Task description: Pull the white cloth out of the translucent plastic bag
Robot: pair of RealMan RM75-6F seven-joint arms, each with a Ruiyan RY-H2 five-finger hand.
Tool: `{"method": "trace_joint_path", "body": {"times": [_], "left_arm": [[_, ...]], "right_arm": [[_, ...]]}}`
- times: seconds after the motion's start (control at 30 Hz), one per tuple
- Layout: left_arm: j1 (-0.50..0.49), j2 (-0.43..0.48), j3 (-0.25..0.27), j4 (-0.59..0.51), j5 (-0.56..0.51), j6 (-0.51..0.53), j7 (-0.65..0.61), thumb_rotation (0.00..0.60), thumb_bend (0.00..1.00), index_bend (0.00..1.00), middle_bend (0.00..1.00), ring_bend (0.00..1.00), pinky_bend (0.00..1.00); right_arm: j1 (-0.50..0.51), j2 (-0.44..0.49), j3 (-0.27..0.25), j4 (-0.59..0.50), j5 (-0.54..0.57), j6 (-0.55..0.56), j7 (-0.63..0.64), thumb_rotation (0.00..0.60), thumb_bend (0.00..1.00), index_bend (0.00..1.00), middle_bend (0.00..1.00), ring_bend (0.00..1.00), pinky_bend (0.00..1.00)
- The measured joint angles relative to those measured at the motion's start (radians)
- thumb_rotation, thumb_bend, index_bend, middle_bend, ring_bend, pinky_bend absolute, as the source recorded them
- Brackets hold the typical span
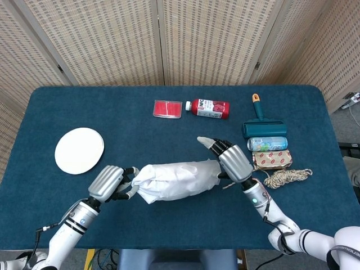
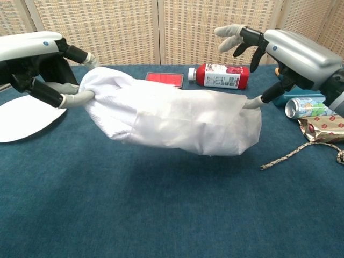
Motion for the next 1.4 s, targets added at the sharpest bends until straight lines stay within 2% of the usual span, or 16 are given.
{"method": "trace_joint_path", "body": {"times": [0.2, 0.4, 0.63, 1.0, 1.3, 1.4], "left_arm": [[0.002, -0.011, 0.010, 0.005, 0.007, -0.004, 0.013, 0.600, 0.58, 0.76, 1.00, 0.91, 1.00], [0.003, -0.023, 0.010, 0.015, 0.006, -0.001, 0.024, 0.600, 0.58, 0.76, 1.00, 0.91, 1.00], [0.003, -0.025, 0.006, 0.015, 0.005, 0.000, 0.032, 0.600, 0.58, 0.76, 1.00, 0.91, 1.00], [0.004, -0.028, 0.005, 0.016, 0.001, -0.001, 0.040, 0.600, 0.58, 0.76, 1.00, 0.91, 1.00], [0.006, -0.033, 0.007, 0.019, 0.003, 0.001, 0.045, 0.600, 0.58, 0.76, 1.00, 0.91, 1.00], [0.007, -0.032, 0.007, 0.020, 0.003, 0.001, 0.045, 0.600, 0.58, 0.76, 1.00, 0.91, 1.00]], "right_arm": [[-0.009, 0.006, 0.000, -0.004, 0.003, -0.001, 0.001, 0.600, 0.00, 0.09, 0.23, 0.23, 0.44], [-0.017, 0.032, -0.002, -0.032, 0.009, -0.009, 0.057, 0.600, 0.00, 0.09, 0.23, 0.23, 0.43], [-0.015, 0.081, -0.021, -0.082, 0.017, -0.076, 0.123, 0.600, 0.00, 0.09, 0.15, 0.12, 0.30], [0.007, 0.173, -0.055, -0.200, 0.031, -0.208, 0.187, 0.600, 0.00, 0.02, 0.09, 0.09, 0.27], [0.017, 0.217, -0.080, -0.274, 0.054, -0.293, 0.089, 0.600, 0.00, 0.02, 0.10, 0.09, 0.28], [0.010, 0.216, -0.083, -0.274, 0.060, -0.293, 0.052, 0.600, 0.00, 0.02, 0.18, 0.19, 0.34]]}}
